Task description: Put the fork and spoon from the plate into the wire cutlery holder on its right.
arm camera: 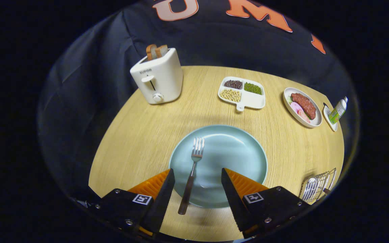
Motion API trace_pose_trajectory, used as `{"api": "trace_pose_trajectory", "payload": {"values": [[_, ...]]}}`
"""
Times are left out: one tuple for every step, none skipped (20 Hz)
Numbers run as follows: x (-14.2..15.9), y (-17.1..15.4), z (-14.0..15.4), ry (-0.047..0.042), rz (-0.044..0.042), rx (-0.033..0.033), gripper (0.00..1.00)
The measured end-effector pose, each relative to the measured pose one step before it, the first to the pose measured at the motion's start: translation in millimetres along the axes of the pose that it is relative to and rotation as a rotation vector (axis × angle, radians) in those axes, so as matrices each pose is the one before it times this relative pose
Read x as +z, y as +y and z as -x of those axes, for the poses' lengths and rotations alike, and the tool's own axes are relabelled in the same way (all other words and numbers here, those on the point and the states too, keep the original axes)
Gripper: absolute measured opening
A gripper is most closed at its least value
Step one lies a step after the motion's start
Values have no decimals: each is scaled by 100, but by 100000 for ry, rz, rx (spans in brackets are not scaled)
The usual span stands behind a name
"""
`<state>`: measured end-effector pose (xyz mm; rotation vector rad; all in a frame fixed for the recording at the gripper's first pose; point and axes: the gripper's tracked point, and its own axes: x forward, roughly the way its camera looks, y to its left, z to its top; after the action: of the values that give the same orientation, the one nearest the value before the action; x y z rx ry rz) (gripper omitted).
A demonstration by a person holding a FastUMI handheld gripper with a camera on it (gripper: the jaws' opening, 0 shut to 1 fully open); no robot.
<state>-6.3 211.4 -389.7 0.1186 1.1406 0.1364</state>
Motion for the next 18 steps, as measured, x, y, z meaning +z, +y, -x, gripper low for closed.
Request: {"api": "trace_pose_trajectory", "payload": {"values": [[-681,157,-455,3769,23,-90,81],[-478,8,-591,3946,22,-96,78],[-337,-87,-703,3214,268,-581,76],[-166,-282,-515,2650,330,-1091,74],[-116,-124,-466,2208,459,-454,69],[-187,-77,-341,2375,71,-55,65],[-143,102,-442,1776,-269,235,56],[-85,67,-277,1936,-87,-190,48],[-146,125,-266,1331,378,81,39],[9,-160,-155,684,109,-1211,33],[-103,-183,-254,618,-52,-662,19],[79,38,110,332,38,576,13],[-279,63,105,1384,207,1883,9],[-113,28,270,-83,-699,1724,7],[46,-67,412,-649,-392,1622,6],[79,-116,438,-1065,-368,1066,5],[59,-475,762,-1167,289,168,5],[219,-483,636,-1897,150,569,5]]}}
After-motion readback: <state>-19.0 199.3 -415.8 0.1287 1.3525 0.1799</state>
